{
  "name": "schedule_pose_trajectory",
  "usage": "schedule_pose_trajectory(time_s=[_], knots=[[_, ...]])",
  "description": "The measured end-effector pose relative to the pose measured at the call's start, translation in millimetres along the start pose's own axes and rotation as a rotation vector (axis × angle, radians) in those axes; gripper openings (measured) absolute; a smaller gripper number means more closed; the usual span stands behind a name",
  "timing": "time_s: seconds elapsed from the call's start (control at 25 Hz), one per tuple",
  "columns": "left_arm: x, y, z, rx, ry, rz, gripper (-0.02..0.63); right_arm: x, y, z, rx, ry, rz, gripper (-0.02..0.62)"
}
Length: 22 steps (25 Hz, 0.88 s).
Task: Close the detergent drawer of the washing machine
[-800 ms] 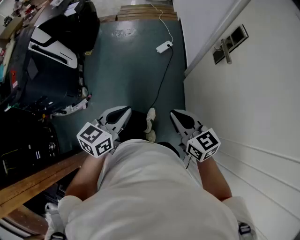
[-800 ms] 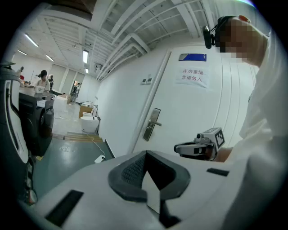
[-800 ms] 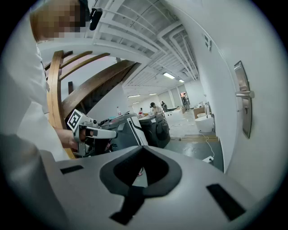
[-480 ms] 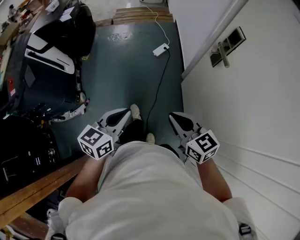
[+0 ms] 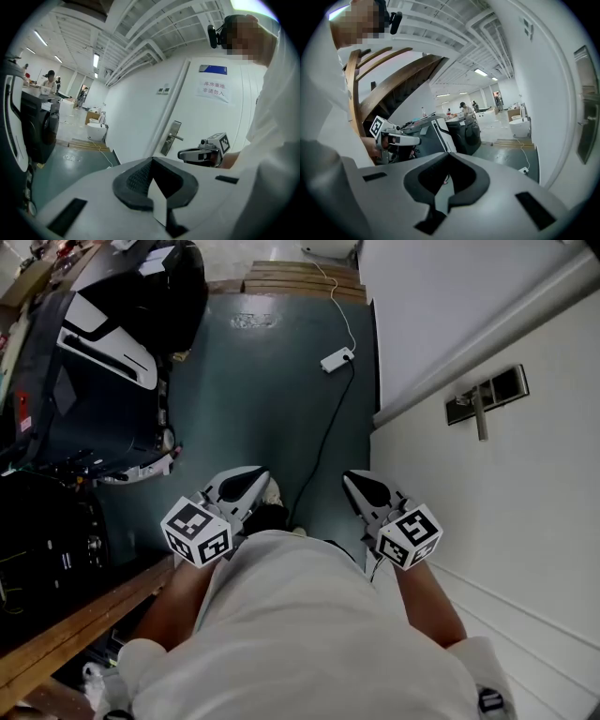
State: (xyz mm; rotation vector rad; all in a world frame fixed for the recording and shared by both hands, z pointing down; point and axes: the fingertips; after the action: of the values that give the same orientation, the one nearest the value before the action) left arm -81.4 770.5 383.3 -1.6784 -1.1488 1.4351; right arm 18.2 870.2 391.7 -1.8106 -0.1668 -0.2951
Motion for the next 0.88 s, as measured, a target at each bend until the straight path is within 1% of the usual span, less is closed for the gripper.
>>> schedule_pose_trajectory(time_s=[0.24,0.28,0.36,0.44,0.48,0.6,0.64,0.72,0.8,0.88], knots=[[-68.3,32.0,2.1,-0.001,0.047,-0.016,-0.006,10.6,37.8,-72.9,0.005,0.005,0.034,0.008],[-79.3,38.4,1.9,0.008,0.054,-0.014,-0.006,12.4,42.6,-85.9,0.001,0.008,0.041,0.010],[-98.8,52.3,3.6,0.029,0.067,-0.012,-0.005,13.4,51.7,-112.0,-0.014,0.021,0.056,0.035],[-114.2,63.6,9.7,0.051,0.082,-0.014,-0.006,10.8,58.2,-135.6,-0.028,0.041,0.071,0.035],[-123.1,68.7,13.3,0.065,0.089,-0.008,-0.006,10.0,60.9,-148.3,-0.032,0.053,0.083,0.035],[-155.5,85.5,29.4,0.128,0.117,0.059,-0.006,1.1,67.0,-194.1,-0.040,0.105,0.107,0.034],[-163.9,89.1,37.3,0.138,0.136,0.059,-0.006,-5.8,67.7,-207.5,-0.047,0.125,0.109,0.034],[-175.7,94.0,51.7,0.145,0.184,0.032,-0.006,-19.0,69.1,-228.6,-0.065,0.170,0.112,0.034],[-184.2,101.5,61.8,0.174,0.216,0.039,-0.006,-27.3,71.1,-246.8,-0.087,0.217,0.119,0.034],[-193.8,105.6,68.3,0.184,0.244,0.039,-0.006,-31.9,71.0,-266.2,-0.109,0.258,0.125,0.034]])
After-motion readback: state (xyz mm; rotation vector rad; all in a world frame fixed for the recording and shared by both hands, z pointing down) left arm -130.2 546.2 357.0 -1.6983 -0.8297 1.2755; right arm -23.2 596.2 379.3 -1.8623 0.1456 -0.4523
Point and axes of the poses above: the fingertips, and each gripper's own axes: z backward along the fingers, x to its right, y out of its top, and after that the axes turned 6 degrees about x, right-handed
